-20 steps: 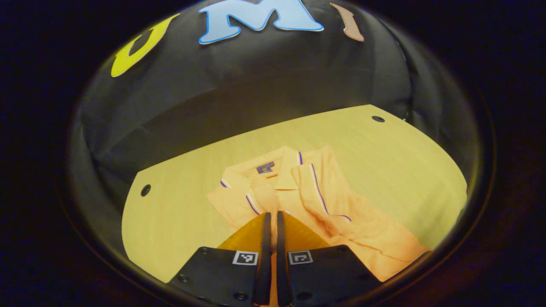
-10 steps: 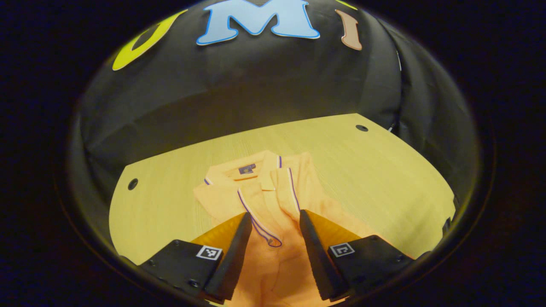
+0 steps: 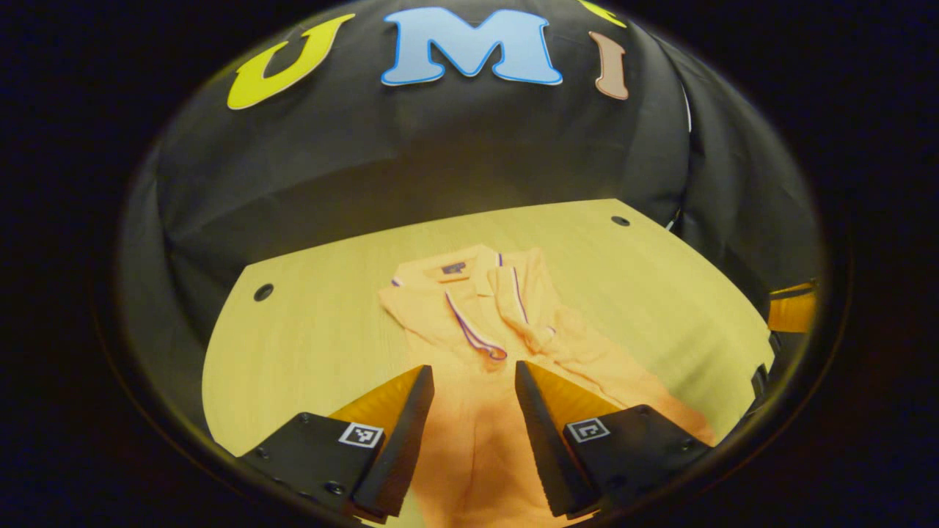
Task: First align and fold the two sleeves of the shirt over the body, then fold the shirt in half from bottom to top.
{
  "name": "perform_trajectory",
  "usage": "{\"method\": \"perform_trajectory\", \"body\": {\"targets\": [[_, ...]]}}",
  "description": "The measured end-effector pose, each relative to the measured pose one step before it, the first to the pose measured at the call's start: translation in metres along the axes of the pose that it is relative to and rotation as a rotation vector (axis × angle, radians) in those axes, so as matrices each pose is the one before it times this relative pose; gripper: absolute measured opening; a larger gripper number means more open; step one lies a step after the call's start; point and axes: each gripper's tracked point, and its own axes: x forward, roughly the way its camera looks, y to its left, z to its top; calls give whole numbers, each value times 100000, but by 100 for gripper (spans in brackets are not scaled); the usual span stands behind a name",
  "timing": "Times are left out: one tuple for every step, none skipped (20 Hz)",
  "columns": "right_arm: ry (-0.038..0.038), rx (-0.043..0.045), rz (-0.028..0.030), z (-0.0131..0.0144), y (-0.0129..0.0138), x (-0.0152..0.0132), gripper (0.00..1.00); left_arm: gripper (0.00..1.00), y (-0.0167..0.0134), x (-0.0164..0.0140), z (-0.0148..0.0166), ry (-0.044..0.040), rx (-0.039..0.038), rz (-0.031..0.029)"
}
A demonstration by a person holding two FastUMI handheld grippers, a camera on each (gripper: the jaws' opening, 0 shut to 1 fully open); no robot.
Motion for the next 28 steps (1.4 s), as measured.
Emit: {"method": "perform_trajectory", "body": {"targets": [[3218, -324, 552, -915, -78, 343, 36, 81, 249, -1052, -1093, 1193, -705, 893], [3520, -156, 479, -1009, -9, 265, 36, 81, 291, -889, -1192, 1521, -420, 925], [3504, -80, 543, -992, -40, 419, 36, 81, 163, -594, -1333, 2040, -325, 850], [3161, -31, 645, -992, 135, 213, 36, 81, 149, -592, -1309, 2124, -369, 572], [2753, -140, 449, -937, 59, 277, 36, 81, 92, -593, -1333, 1890, -315, 311], [2531, -409, 742, -795, 24, 250, 29, 81, 138, -504, -1253, 1963, -505, 457], [2788, -438, 1617, -859, 193, 261, 37, 81, 147, -530, -1153, 1830, -895, 614], [2610, -576, 712, -767, 68, 506, 38, 81, -2, -500, -1308, 1794, -1211, 67], [2097, -867, 159, -678, -45, 286, 38, 80, -275, -485, -1145, 1826, -669, -303], [2053, -1071, 82, -804, 11, 223, 38, 75, -193, -348, -1030, 1811, 144, 83], [2243, -890, 625, -723, 128, 220, 39, 80, -14, -445, -1281, 1979, 416, 287], [1652, -765, 148, -690, 71, 103, 40, 80, -165, -348, -822, 1509, 84, -385], [1581, -785, 74, -495, -74, 185, 40, 82, -202, -379, -624, 1163, -255, -355], [1708, -570, -147, -652, 13, 119, 40, 80, -161, -348, -1140, 1201, -353, -434], [1904, -267, -197, -450, -80, 205, 40, 80, -127, -278, -850, 1154, -325, -230], [1822, 54, 179, -470, 84, 461, 40, 80, -91, -116, -518, 1027, -211, 154], [1795, 225, -63, -438, -53, 257, 40, 80, -114, -58, -585, 1068, -38, 326], [1791, 261, 177, -683, 9, 58, 43, 80, -93, 7, -525, 1150, 296, -187], [2065, 229, 391, -568, -36, 34, 40, 81, -153, 16, -534, 1090, 648, 53], [1705, 697, 1389, -603, 169, -22, 40, 82, -112, -43, -557, 1119, 516, -33], [1693, 359, 663, -594, 244, 432, 54, 84, -174, -55, -437, 918, 344, -136], [1492, -102, -529, -347, -160, -393, 60, 84, -134, -147, -394, 765, 417, -175], [1248, -466, -1162, -471, -152, 298, 60, 87, -91, 49, -271, 926, 765, -152], [1272, -431, -1071, -402, -167, 46, 66, 89, -26, 101, -408, 950, 709, -160], [1283, -303, -1208, -429, -124, 127, 66, 89, -22, 53, -195, 1031, 395, 87], [1482, -323, -889, -374, -111, 98, 69, 90, 106, 145, -307, 1278, 36, 80], [1490, -448, -1409, -123, -313, 54, 76, 90, 103, 262, -290, 1217, -126, 107], [983, -160, -1066, -140, -80, 290, 77, 90, 79, 203, -224, 1341, -72, 10]]}}
